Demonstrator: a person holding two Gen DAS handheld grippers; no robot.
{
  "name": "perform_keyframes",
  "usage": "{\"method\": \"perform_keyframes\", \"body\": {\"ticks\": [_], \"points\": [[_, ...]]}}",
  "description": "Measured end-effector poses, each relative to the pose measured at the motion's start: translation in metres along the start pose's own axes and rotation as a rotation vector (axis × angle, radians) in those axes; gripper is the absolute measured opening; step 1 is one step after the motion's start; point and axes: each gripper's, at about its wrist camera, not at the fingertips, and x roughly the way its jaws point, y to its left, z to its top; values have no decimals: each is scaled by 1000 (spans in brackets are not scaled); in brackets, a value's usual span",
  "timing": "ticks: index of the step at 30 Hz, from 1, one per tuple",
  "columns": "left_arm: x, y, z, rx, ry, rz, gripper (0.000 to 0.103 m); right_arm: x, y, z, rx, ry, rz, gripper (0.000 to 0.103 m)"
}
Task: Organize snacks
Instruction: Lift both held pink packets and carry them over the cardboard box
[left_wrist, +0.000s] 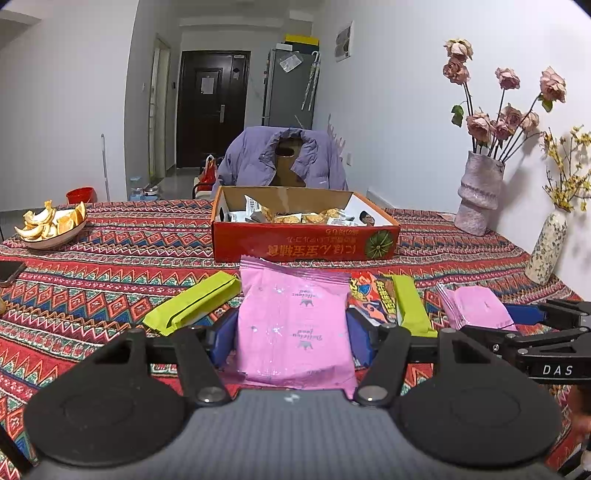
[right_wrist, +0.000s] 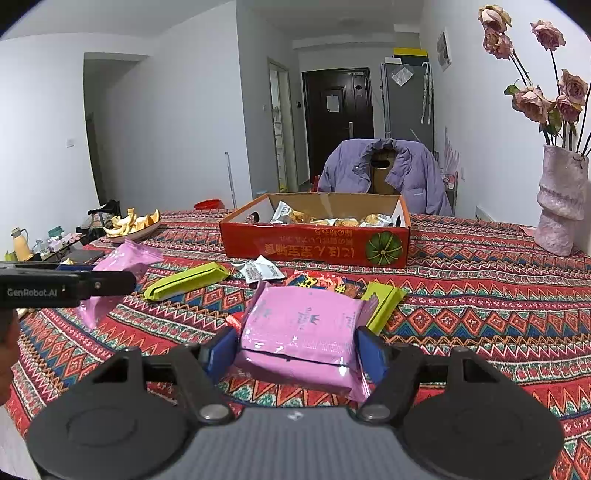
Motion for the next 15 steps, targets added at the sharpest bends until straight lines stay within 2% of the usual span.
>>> {"method": "perform_keyframes", "body": {"ticks": [5, 8, 15], "points": [[19, 9, 20, -14, -8, -21, 63, 12, -7, 16, 4, -25, 4, 69], [37, 15, 40, 1, -24, -8, 63, 25, -13, 33, -2, -39, 8, 69], [102, 36, 103, -1, -19, -45, 63, 73, -41, 101, -26, -76, 27, 69]]}}
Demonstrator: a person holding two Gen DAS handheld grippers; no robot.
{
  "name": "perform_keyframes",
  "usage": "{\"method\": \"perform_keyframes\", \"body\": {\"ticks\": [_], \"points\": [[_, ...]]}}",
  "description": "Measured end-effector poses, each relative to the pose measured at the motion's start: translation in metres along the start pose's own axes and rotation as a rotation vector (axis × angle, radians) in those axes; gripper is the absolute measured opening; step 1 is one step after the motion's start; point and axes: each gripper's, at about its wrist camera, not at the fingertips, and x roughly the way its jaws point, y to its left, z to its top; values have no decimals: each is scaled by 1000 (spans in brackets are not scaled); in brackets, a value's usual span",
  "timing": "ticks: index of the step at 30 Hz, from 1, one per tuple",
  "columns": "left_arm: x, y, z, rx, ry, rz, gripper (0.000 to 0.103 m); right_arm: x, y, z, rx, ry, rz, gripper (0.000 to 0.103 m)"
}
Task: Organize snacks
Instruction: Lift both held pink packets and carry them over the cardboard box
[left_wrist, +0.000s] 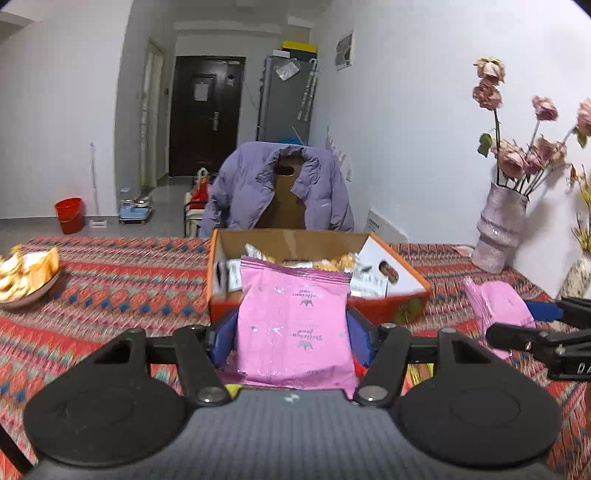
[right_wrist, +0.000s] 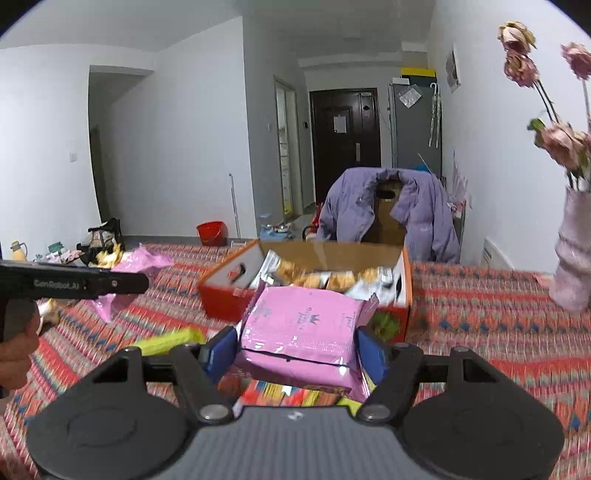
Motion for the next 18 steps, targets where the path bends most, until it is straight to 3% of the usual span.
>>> {"method": "perform_keyframes", "body": {"ticks": [5, 9, 14, 18], "points": [[66, 20, 42, -23, 23, 12, 63, 63, -24, 39, 23, 12, 31, 69], [119, 27, 61, -27, 44, 29, 63, 129, -52, 58, 102, 85, 63, 69], [186, 44, 58, -91, 150, 47, 63, 206, -70, 58, 105, 204, -6, 69], [216, 52, 47, -99, 200, 73, 63, 245, -75, 45, 106, 285, -22, 70]]}}
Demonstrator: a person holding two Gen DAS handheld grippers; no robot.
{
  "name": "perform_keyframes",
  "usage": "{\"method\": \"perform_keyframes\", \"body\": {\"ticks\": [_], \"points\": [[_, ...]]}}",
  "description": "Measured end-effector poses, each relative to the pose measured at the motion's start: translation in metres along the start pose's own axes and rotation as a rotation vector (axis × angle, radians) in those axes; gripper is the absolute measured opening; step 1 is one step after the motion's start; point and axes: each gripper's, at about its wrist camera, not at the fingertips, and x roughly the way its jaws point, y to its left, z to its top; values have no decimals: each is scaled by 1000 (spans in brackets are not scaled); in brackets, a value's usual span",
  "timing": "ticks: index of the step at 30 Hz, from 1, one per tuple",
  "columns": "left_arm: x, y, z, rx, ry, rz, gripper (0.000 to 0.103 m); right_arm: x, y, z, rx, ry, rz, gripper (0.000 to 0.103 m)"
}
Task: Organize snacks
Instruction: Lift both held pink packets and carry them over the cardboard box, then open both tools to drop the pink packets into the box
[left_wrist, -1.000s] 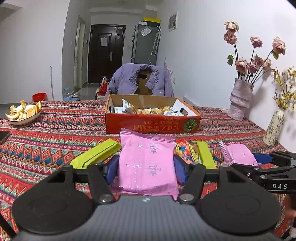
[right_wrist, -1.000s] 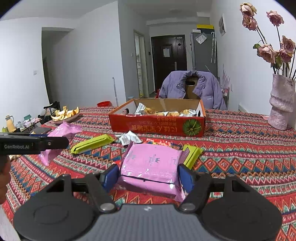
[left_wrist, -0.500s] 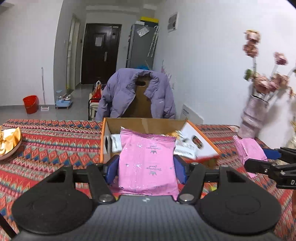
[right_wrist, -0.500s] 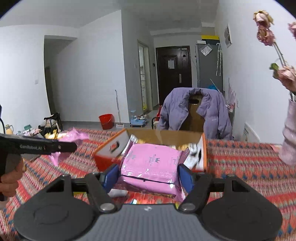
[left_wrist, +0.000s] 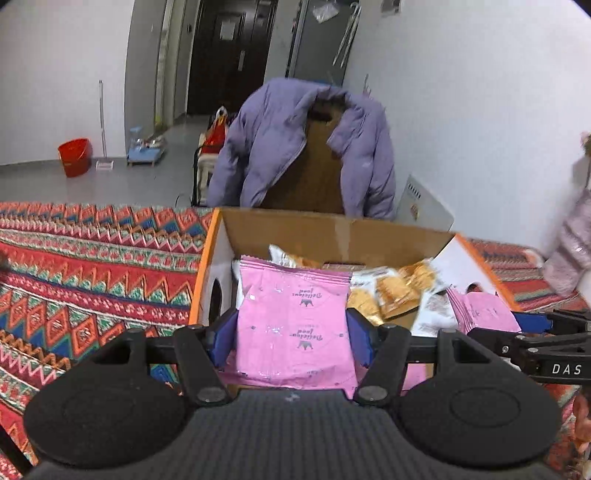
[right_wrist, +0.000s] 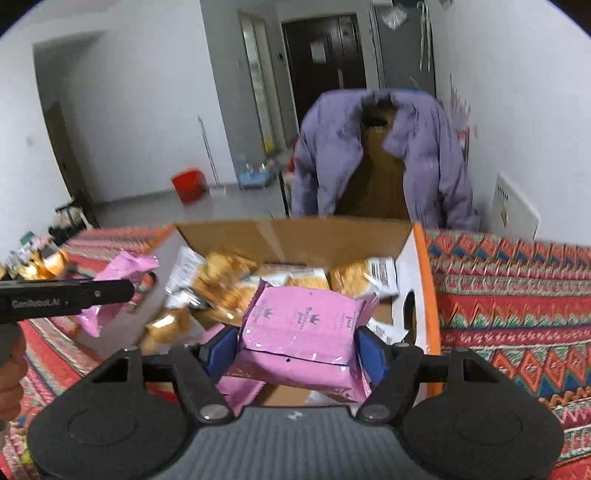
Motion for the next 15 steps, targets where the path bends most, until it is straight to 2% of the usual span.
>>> {"method": "perform_keyframes", "body": {"ticks": [3, 5, 7, 12, 15], "points": [[16, 1, -8, -12, 35, 22, 63, 16, -2, -2, -1, 23, 30, 70], [24, 0, -11, -13, 60, 18, 66, 24, -3, -5, -6, 35, 14, 71], [24, -2, -14, -5, 33, 24, 78, 27, -1, -7, -17, 36, 8, 73], [12, -8, -11, 15, 12, 20, 81, 20, 1, -1, -9, 26, 10, 80], [-3, -12, -8, 25, -5, 27, 81, 1, 1, 3, 2, -6, 6, 82]]}}
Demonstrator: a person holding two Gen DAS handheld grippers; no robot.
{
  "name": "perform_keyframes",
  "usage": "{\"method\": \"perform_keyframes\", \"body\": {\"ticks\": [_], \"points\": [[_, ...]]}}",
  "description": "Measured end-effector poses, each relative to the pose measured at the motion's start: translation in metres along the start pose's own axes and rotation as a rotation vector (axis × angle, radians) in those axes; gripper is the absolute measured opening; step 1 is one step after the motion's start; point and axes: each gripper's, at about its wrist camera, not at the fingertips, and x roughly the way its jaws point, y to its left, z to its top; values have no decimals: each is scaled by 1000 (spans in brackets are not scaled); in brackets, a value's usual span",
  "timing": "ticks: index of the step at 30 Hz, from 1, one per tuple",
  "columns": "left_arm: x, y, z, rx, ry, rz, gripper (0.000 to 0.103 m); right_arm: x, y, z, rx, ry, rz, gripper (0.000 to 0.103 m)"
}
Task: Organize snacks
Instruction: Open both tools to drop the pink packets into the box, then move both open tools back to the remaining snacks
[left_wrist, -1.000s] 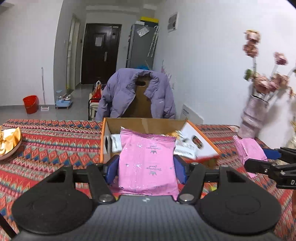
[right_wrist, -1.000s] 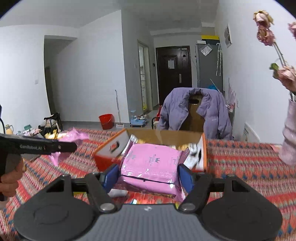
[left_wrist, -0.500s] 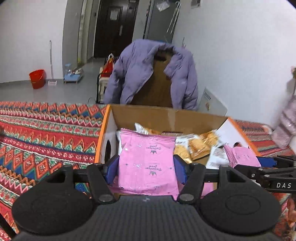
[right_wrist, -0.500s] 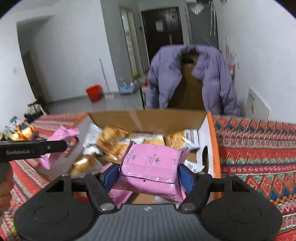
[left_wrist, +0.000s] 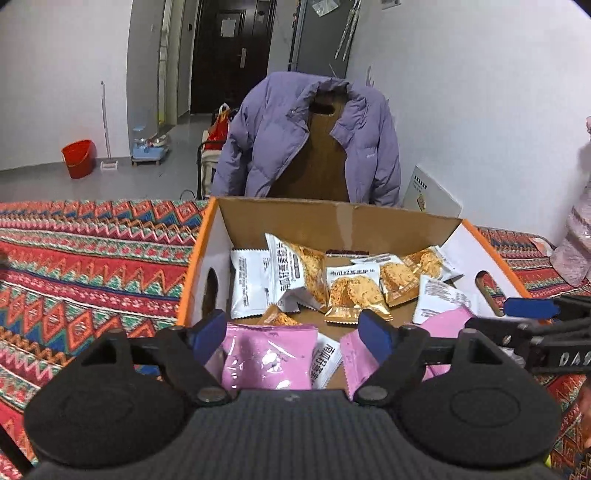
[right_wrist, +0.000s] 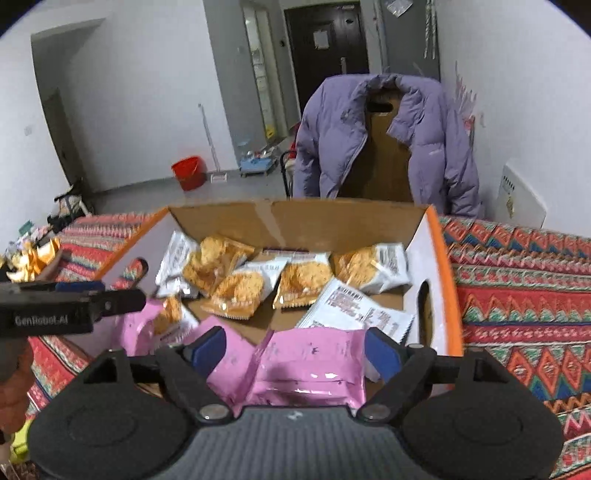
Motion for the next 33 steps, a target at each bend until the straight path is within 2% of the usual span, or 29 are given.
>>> {"method": "perform_keyframes", "body": {"ticks": [4, 15, 24, 26, 30, 33], "points": [[-27, -4, 1, 10, -23, -14, 81, -30, 6, 2, -28, -31, -7, 89], [-131, -16, -23, 65, -108, -9, 87, -129, 27, -16, -60, -130, -45, 94], [-212, -12, -63, 78, -187, 4, 91, -197, 48, -54, -95, -198, -52, 94], [-228, -12, -75, 82, -208, 1, 95, -211, 51, -66, -95, -217, -35, 95], [-259, -15, -108, 133, -260, 35, 98, -235, 61, -96, -115, -241, -16, 96], [-281, -17, -140, 168, -290, 50, 98, -256, 72, -123, -137, -263, -32, 103]]}}
